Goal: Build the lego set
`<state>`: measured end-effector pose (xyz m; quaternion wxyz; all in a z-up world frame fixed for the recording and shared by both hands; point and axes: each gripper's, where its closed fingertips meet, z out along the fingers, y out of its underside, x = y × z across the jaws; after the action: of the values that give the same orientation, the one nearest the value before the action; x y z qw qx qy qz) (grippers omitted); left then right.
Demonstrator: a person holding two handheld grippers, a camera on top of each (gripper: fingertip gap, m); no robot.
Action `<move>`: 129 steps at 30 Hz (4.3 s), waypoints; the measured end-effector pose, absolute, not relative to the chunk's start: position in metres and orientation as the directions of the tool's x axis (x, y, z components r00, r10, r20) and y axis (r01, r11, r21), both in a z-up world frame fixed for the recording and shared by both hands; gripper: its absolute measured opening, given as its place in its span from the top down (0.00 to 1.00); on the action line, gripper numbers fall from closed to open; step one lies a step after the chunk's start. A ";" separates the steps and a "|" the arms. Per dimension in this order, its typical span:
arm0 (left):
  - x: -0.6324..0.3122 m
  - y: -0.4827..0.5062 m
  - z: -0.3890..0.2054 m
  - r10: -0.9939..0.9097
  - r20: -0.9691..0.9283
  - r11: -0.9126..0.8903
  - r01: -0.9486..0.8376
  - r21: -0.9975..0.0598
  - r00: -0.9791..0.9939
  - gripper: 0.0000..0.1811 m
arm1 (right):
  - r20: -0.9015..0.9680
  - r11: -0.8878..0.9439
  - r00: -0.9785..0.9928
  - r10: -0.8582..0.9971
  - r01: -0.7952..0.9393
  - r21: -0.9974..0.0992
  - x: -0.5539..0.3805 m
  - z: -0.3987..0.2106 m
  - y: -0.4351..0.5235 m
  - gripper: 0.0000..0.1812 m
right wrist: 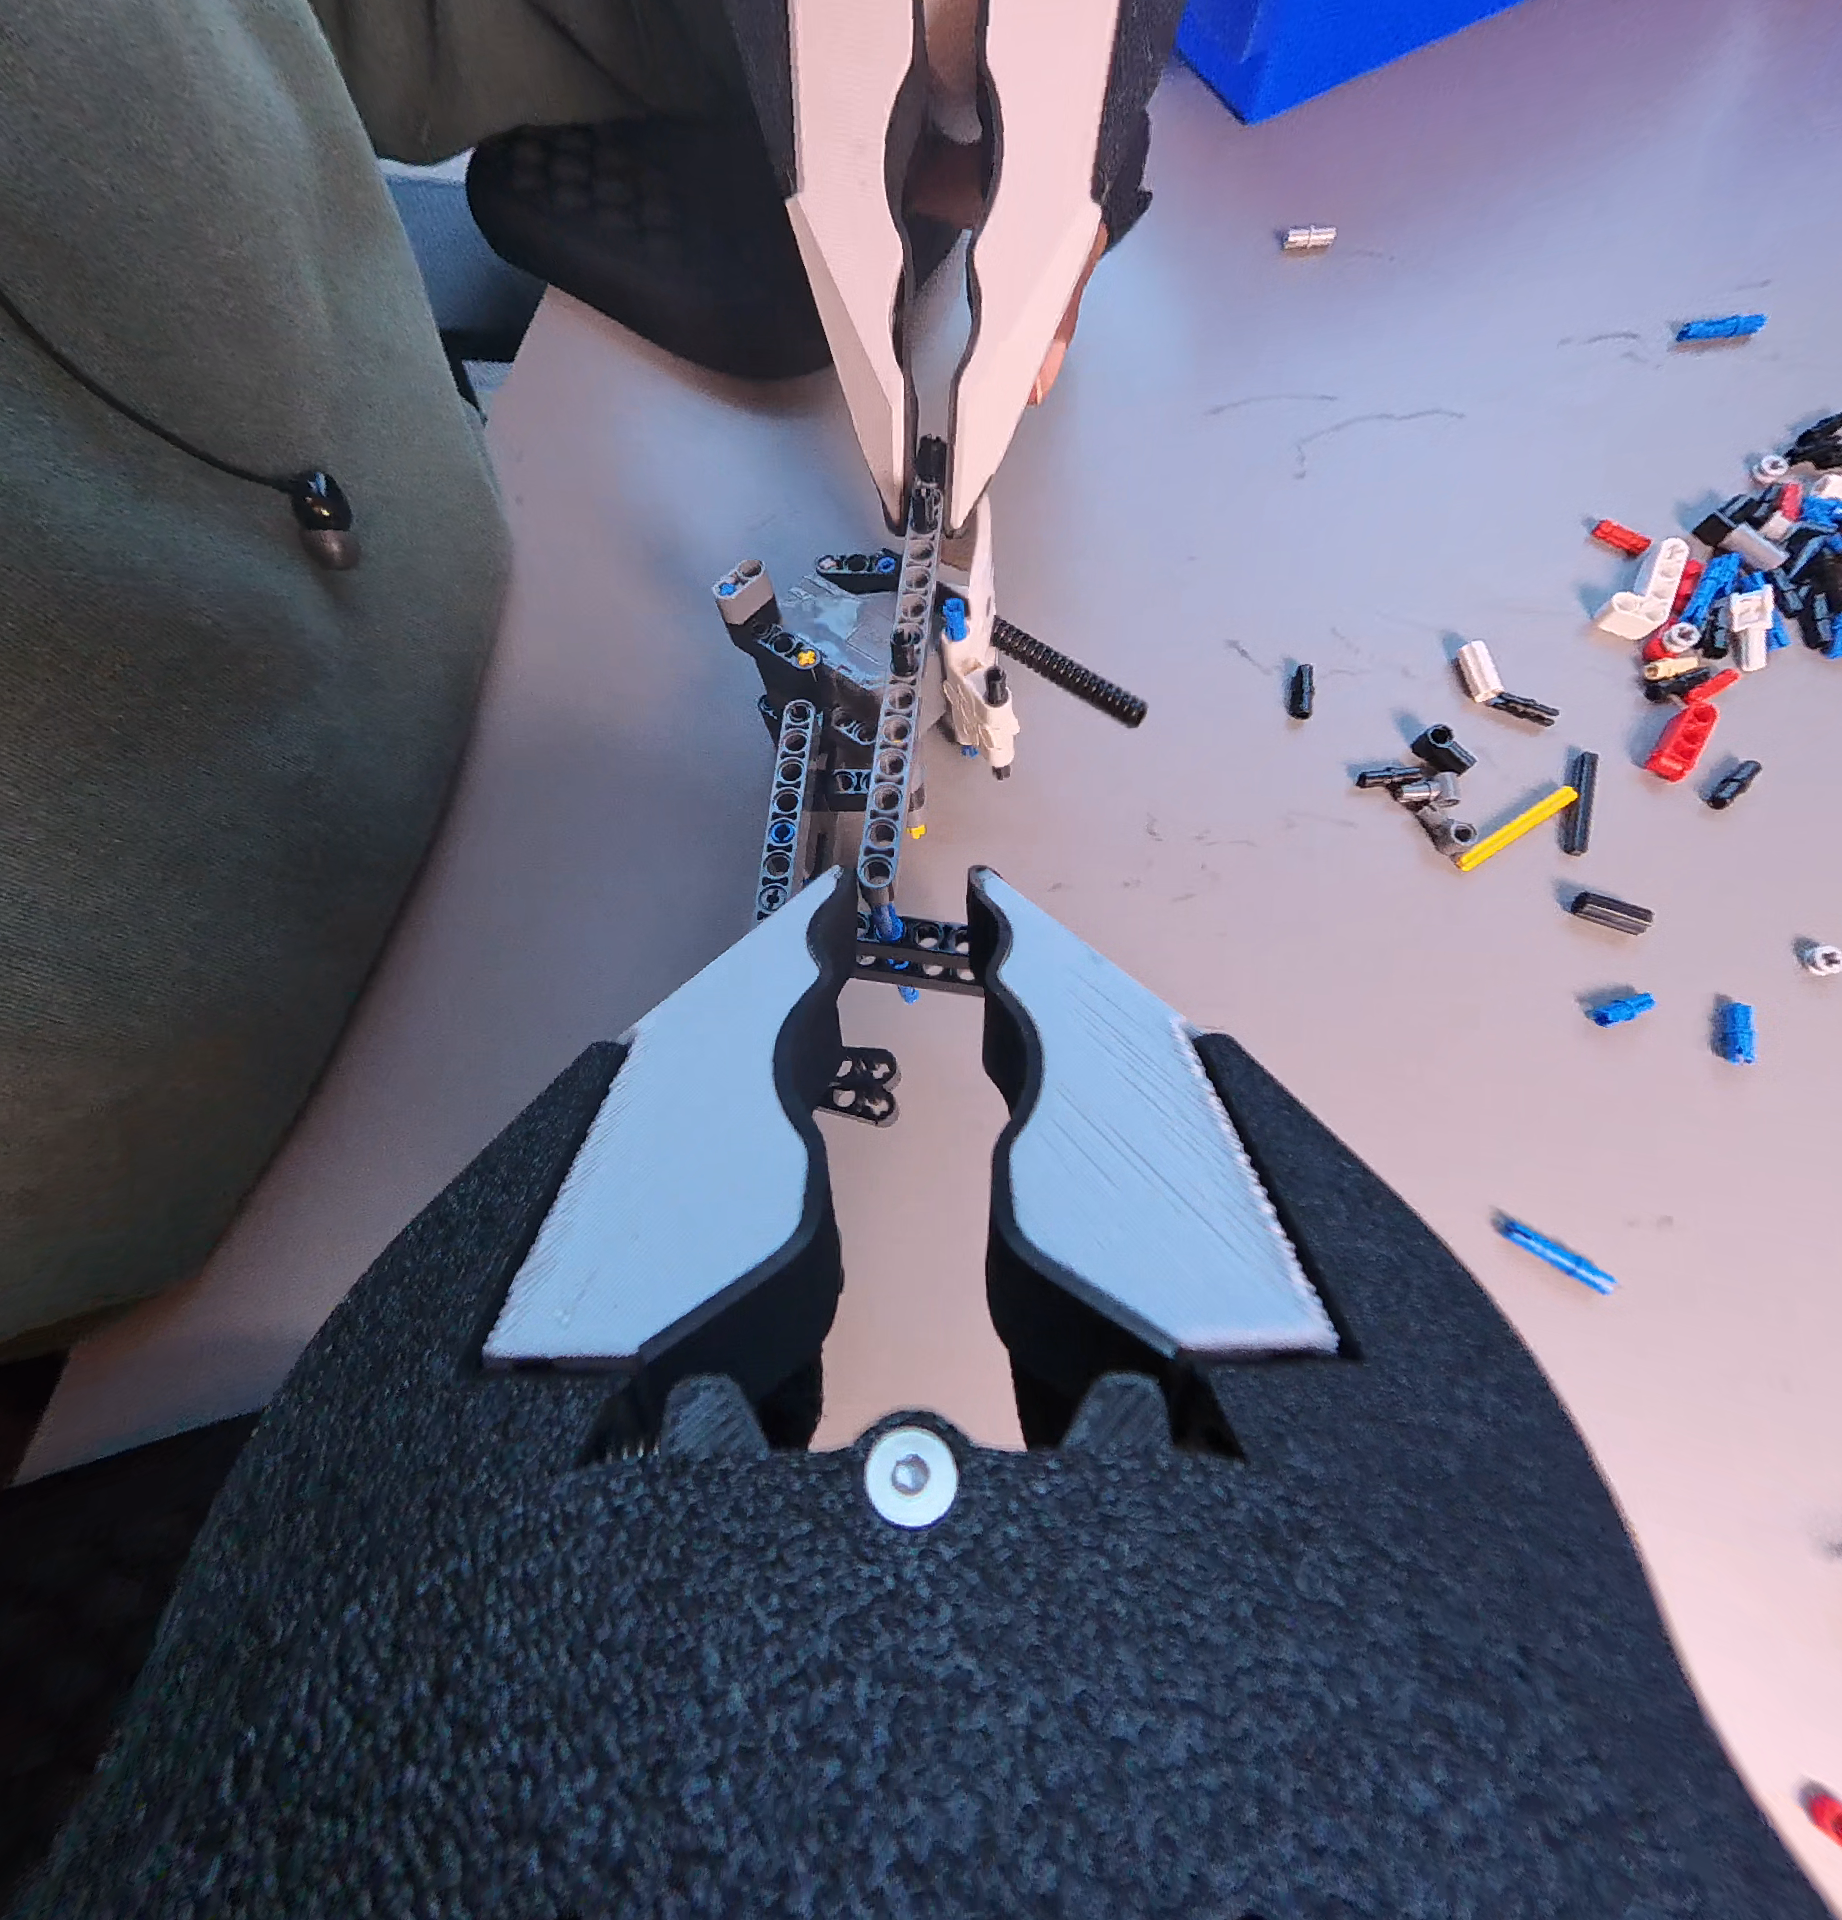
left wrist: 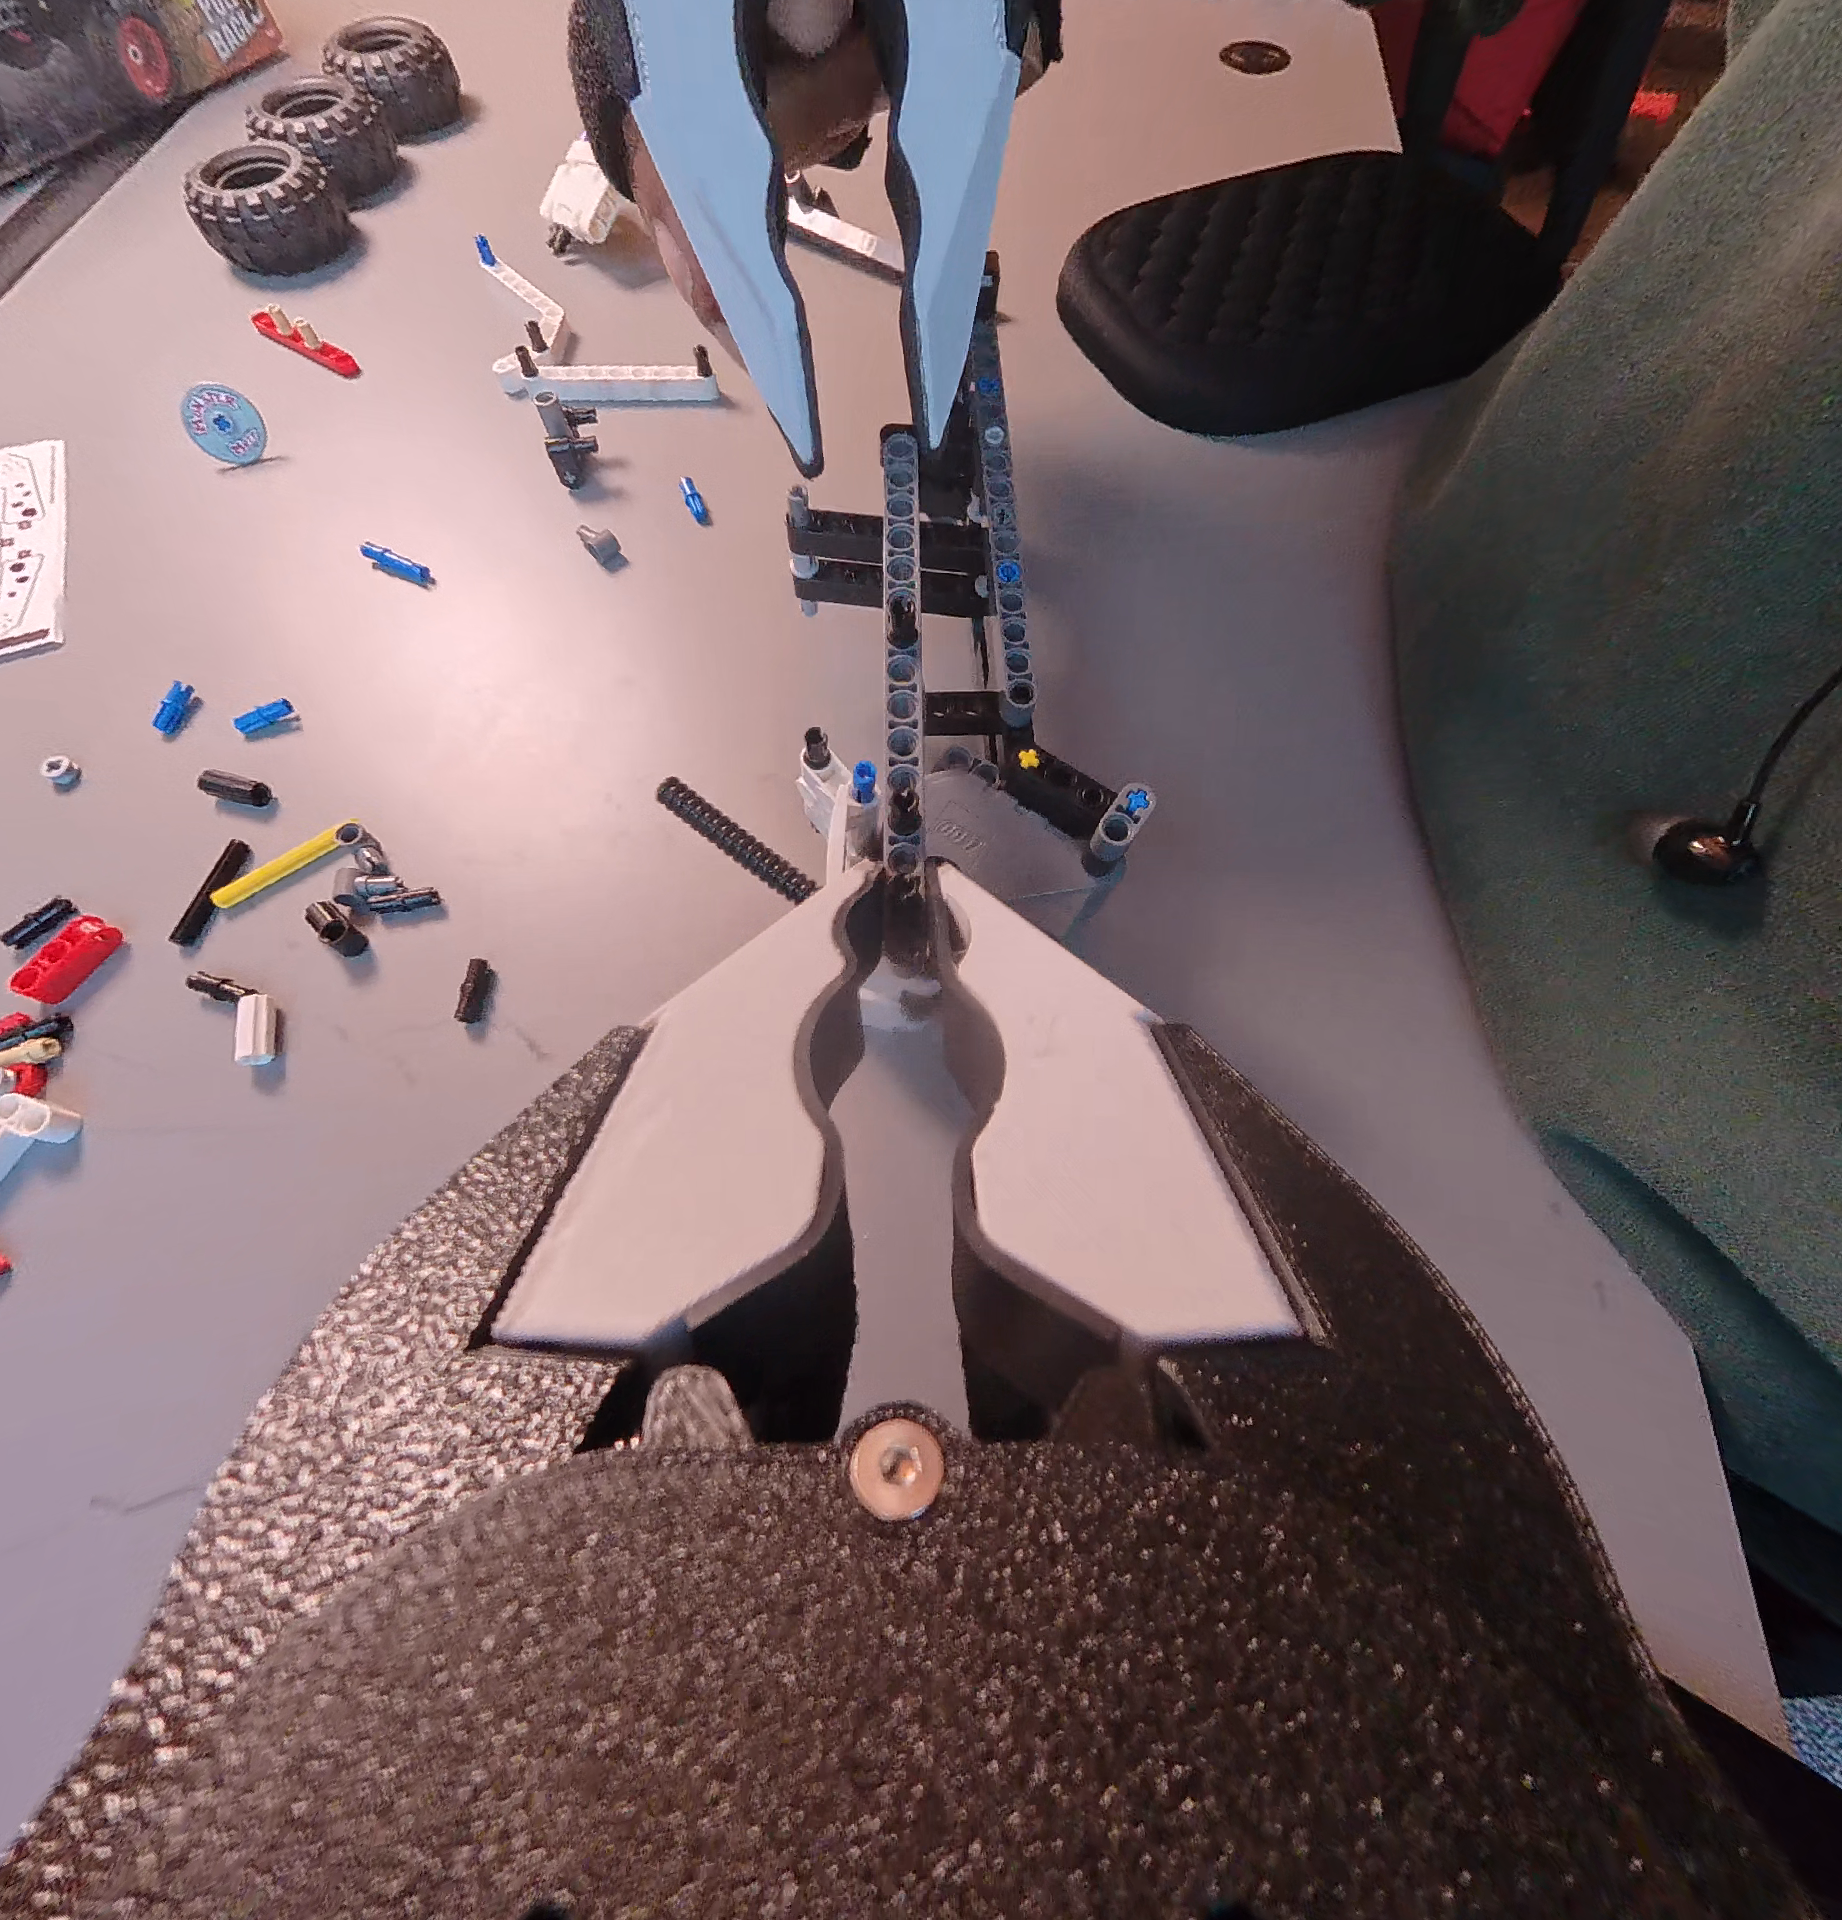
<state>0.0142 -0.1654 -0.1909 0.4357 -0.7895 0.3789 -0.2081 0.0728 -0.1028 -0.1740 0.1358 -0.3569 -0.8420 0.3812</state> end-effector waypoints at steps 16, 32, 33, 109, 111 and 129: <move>0.000 -0.168 -0.195 -0.743 -0.050 -0.390 -0.492 -0.778 0.668 0.96 | -0.075 0.365 -0.630 0.773 0.538 -0.760 0.085 -0.169 -0.102 0.86; -0.050 -0.145 -0.162 -0.547 -0.101 -0.343 -0.332 -0.879 0.831 0.96 | 0.068 0.360 -0.549 0.833 0.444 -0.821 0.055 -0.142 -0.081 0.87; -0.053 -0.144 -0.160 -0.534 -0.103 -0.333 -0.321 -0.887 0.839 0.96 | 0.082 0.369 -0.545 0.834 0.441 -0.818 0.052 -0.142 -0.080 0.87; -0.096 -0.136 -0.147 -0.333 -0.063 -0.268 -0.158 -0.950 0.941 0.96 | 0.100 0.702 -0.741 0.665 0.572 -0.425 0.079 -0.201 -0.108 0.93; -0.094 -0.136 -0.147 -0.340 -0.064 -0.270 -0.163 -0.949 0.938 0.96 | 0.099 0.709 -0.753 0.651 0.556 -0.433 0.079 -0.201 -0.110 0.93; -0.073 -0.138 -0.163 -0.444 -0.091 -0.299 -0.243 -0.923 0.891 0.96 | 0.134 0.787 -0.831 0.540 0.441 -0.433 0.075 -0.203 -0.120 0.93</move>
<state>-0.0731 -0.1379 -0.1629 0.5518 -0.8007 0.2147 -0.0911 0.0747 -0.1203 -0.2027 0.1264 -0.2617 -0.9366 0.1956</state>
